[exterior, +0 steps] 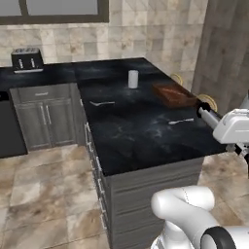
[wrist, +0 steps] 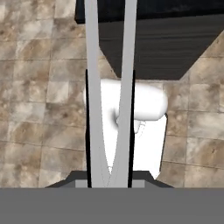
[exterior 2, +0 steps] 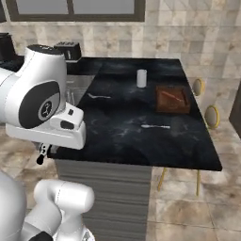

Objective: Take the tongs from the drawer on the left and place them on the dining counter next to the tray containing the hot dog.

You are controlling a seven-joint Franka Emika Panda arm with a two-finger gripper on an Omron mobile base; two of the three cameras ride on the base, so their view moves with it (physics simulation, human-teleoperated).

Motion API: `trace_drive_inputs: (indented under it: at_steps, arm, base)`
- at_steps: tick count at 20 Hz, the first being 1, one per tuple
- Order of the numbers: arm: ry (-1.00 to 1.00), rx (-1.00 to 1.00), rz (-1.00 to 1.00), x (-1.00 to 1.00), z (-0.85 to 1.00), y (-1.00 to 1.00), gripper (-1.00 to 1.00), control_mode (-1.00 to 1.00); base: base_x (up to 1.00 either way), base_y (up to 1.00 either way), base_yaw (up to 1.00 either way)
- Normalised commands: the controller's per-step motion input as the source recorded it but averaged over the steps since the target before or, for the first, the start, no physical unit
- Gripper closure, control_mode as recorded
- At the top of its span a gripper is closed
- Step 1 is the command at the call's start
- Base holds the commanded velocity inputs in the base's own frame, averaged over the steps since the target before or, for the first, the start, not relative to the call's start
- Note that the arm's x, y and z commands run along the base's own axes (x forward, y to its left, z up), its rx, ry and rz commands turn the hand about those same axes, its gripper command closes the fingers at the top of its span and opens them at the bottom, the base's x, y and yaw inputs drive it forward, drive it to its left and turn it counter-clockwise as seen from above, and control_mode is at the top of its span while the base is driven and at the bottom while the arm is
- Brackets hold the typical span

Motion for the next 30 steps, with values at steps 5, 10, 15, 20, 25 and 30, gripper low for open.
trace_drive_inputs:
  at_steps: [5,10,15,20,25,30]
  arm:
    - [0.0,0.0,0.0,0.0,0.0,0.0,1.0,1.0]
    - [0.0,0.0,0.0,0.0,0.0,0.0,1.0,1.0]
    - [0.0,0.0,0.0,0.0,0.0,0.0,1.0,1.0]
    - [0.0,0.0,0.0,0.0,0.0,0.0,1.0,1.0]
    - [0.0,0.0,0.0,0.0,0.0,0.0,1.0,1.0]
    - [0.0,0.0,0.0,0.0,0.0,0.0,1.0,1.0]
  base:
    - [-0.04,-1.0,0.51]
    - [0.0,-1.0,0.4]
    - [0.0,-1.0,0.38]
    - [0.0,-1.0,0.39]
    - [0.0,-1.0,0.46]
    - [0.02,-1.0,0.6]
